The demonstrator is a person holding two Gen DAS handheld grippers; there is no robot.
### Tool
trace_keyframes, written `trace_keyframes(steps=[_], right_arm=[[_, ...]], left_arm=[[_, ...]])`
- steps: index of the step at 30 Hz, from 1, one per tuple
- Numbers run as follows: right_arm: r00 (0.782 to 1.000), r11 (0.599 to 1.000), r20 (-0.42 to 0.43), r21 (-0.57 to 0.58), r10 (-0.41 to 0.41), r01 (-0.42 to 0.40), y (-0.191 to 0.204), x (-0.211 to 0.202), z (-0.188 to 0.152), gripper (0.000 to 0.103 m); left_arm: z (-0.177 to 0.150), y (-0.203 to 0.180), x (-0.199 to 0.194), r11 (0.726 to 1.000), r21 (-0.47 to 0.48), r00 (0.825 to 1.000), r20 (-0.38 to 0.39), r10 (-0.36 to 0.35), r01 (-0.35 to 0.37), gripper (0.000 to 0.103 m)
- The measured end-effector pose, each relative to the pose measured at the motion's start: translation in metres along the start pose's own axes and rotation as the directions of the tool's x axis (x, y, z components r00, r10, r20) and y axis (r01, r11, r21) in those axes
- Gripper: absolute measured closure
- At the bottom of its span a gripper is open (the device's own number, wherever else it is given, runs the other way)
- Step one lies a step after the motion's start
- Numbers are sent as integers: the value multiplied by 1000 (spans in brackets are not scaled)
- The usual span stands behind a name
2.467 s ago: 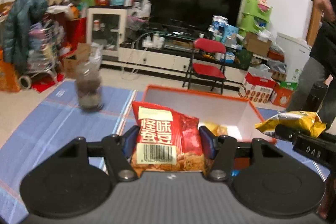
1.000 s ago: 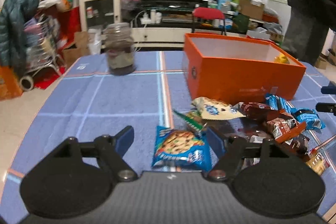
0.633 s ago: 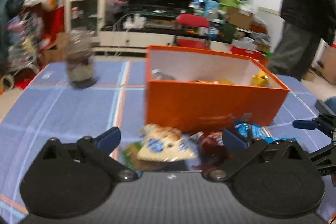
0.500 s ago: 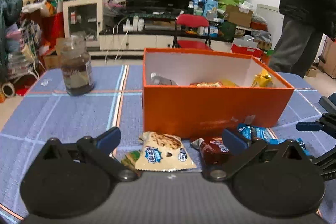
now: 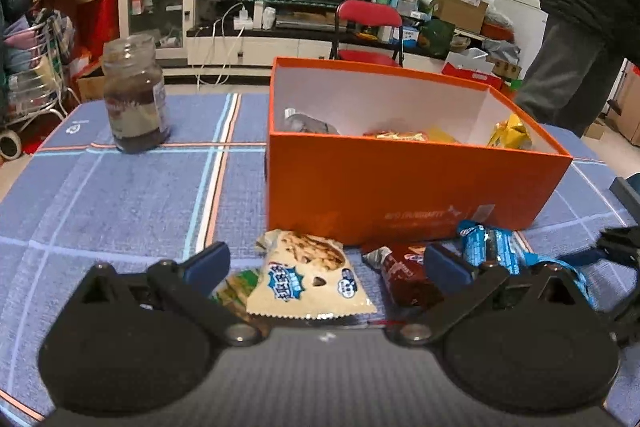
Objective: Organize snacks
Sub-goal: 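Move both grippers back to the pile toward the cookie bag and blue bar, then grasp the cookie bag with the left gripper while the right grasps a blue bar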
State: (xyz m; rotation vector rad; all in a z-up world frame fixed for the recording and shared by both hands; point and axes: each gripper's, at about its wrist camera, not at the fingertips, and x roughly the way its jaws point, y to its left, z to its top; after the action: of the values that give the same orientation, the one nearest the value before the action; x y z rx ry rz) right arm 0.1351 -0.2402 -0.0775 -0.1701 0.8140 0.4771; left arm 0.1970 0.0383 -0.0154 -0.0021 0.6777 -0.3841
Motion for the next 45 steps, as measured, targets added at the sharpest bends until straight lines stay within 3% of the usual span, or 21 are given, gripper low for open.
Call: trace_keyframes(steps=[4, 6, 12, 17, 22, 24, 26, 28, 32, 34, 41, 42, 45], right_arm=[[991, 991, -36, -25, -130, 129, 33, -13, -11, 27], [963, 963, -36, 37, -266, 267, 41, -16, -14, 24], [932, 924, 40, 153, -360, 350, 45, -25, -12, 26], [937, 929, 83, 188, -338, 318, 39, -22, -11, 33], [947, 939, 53, 153, -318, 307, 41, -8, -12, 39], [950, 943, 53, 147, -308, 298, 41, -5, -12, 40], [952, 944, 55, 154, -302, 291, 39, -3, -11, 42], [954, 946, 56, 162, -295, 282, 38, -2, -10, 48], [958, 947, 58, 179, -281, 267, 33, -2, -10, 50], [960, 946, 57, 198, -273, 258, 32, -1, -11, 50], [961, 946, 59, 199, -271, 255, 34, 0, -10, 50], [961, 947, 58, 199, -269, 253, 34, 0, -10, 50], [963, 947, 56, 208, -262, 245, 32, -1, -10, 50]], left_arm=[[3, 0, 1, 1000, -14, 1000, 7, 3, -3, 1], [4, -1, 0, 1000, -13, 1000, 19, 8, -7, 1], [0, -10, 3, 998, 59, 999, 45, -2, 0, 1], [-1, -9, 17, 999, 36, 1000, 16, 12, -13, 1], [-1, -5, 31, 997, 3, 996, -47, 78, -78, 1], [-2, -2, 32, 996, -7, 994, -63, 92, -93, 6], [-1, 0, 32, 996, -6, 994, -67, 87, -87, 13], [-2, 3, 30, 997, -10, 995, -63, 78, -78, 14], [-2, 7, 28, 998, -11, 997, -61, 55, -56, 18], [-3, 7, 29, 999, -9, 997, -65, 40, -40, 24], [-5, 5, 33, 999, 11, 997, -73, 32, -31, 26], [-5, 5, 34, 1000, 14, 997, -75, 27, -26, 34], [-6, 6, 36, 1000, 21, 997, -75, 22, -21, 36]])
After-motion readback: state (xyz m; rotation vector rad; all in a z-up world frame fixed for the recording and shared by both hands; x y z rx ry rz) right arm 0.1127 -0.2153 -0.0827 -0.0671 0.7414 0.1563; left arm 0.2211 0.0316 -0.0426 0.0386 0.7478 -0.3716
